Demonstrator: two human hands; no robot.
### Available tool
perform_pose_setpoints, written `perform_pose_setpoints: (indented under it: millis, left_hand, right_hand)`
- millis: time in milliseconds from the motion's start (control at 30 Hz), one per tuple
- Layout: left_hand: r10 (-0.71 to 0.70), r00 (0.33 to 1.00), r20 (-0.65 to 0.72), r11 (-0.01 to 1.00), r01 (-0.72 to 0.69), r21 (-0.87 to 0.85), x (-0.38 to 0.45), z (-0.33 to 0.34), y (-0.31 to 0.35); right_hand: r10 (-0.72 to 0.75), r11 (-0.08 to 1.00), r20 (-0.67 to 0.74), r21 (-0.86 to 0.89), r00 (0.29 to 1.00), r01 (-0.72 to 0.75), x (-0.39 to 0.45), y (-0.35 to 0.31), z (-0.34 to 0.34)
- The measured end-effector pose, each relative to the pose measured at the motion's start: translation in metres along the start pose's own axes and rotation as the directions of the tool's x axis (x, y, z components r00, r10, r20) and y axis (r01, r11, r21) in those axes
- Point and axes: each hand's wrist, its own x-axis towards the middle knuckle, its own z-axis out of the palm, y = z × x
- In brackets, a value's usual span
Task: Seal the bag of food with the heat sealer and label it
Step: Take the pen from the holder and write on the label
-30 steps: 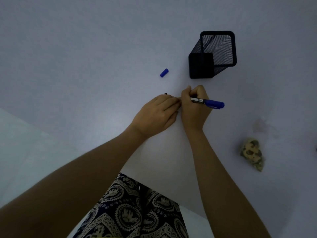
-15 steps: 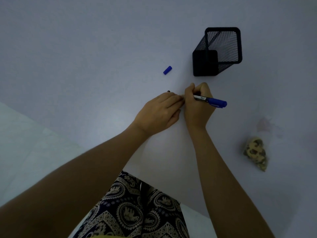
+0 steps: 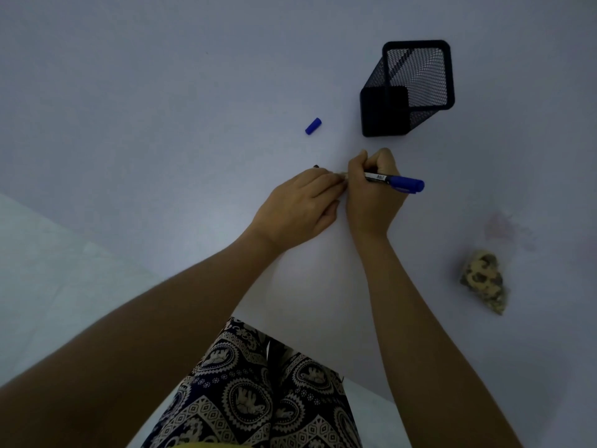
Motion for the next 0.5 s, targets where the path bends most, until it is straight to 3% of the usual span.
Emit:
perform_pose_setpoints:
  millis: [500]
  left_hand:
    - [0.002,1.0,0.016,1.0,-0.002,0.011,-0.0016,-0.0009,0.0007]
  right_hand:
    - [-0.027,0.999,-0.043,-0.032,0.999,0.026,-0.0006,0.0031,0.0001]
